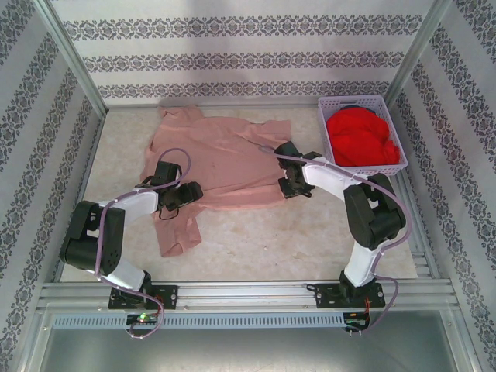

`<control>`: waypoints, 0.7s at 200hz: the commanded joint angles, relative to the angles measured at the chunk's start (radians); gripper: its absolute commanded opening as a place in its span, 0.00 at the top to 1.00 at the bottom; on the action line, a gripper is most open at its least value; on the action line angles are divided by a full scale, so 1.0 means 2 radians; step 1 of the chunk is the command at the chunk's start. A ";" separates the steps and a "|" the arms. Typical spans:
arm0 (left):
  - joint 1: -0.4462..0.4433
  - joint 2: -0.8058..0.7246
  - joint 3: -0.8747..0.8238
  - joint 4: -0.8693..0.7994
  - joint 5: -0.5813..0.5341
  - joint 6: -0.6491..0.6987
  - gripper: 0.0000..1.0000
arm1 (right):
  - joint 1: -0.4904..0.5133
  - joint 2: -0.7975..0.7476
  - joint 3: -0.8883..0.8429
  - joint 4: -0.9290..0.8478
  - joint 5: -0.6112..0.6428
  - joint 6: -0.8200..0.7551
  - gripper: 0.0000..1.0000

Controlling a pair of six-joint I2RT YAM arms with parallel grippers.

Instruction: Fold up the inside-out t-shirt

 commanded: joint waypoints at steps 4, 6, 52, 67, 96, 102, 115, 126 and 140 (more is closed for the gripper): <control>0.008 0.008 -0.009 -0.036 0.003 0.009 0.25 | 0.007 0.014 0.010 -0.027 0.038 -0.041 0.57; 0.008 0.008 -0.010 -0.036 0.003 0.009 0.25 | 0.007 0.014 0.010 -0.026 0.036 -0.044 0.56; 0.008 0.004 -0.009 -0.038 0.000 0.009 0.25 | 0.016 0.013 -0.002 -0.014 0.017 -0.087 0.50; 0.008 0.005 -0.009 -0.037 0.001 0.010 0.25 | 0.018 0.018 -0.001 -0.011 0.026 -0.098 0.50; 0.008 0.007 -0.008 -0.037 0.003 0.011 0.25 | 0.028 0.034 0.005 -0.013 0.044 -0.115 0.51; 0.008 0.007 -0.008 -0.038 0.003 0.011 0.25 | 0.029 0.037 0.006 -0.012 0.055 -0.116 0.52; 0.008 0.007 -0.008 -0.038 0.003 0.012 0.25 | 0.028 0.046 0.010 -0.015 0.071 -0.117 0.53; 0.008 0.007 -0.007 -0.039 0.002 0.013 0.25 | 0.026 0.052 0.013 -0.020 0.091 -0.117 0.54; 0.007 0.006 -0.009 -0.039 -0.001 0.013 0.25 | 0.022 0.054 0.013 -0.019 0.109 -0.117 0.57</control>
